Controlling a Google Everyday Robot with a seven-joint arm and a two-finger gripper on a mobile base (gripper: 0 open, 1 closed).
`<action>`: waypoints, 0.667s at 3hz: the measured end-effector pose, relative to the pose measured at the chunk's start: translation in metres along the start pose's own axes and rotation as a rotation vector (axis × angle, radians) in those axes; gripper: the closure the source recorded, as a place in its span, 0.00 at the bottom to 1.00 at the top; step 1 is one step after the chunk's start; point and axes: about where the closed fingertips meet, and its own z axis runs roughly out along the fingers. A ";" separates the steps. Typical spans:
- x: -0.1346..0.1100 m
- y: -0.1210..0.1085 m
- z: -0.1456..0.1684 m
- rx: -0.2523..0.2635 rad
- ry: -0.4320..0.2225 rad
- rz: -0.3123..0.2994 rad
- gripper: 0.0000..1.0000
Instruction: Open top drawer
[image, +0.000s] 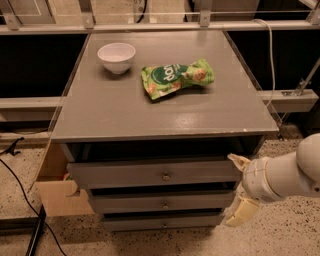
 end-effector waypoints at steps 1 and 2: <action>-0.003 -0.006 0.016 -0.010 -0.022 -0.047 0.00; -0.006 -0.012 0.036 -0.021 0.000 -0.114 0.00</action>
Offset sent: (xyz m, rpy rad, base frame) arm 0.0376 0.0280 -0.0440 -0.0850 -0.0530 0.1776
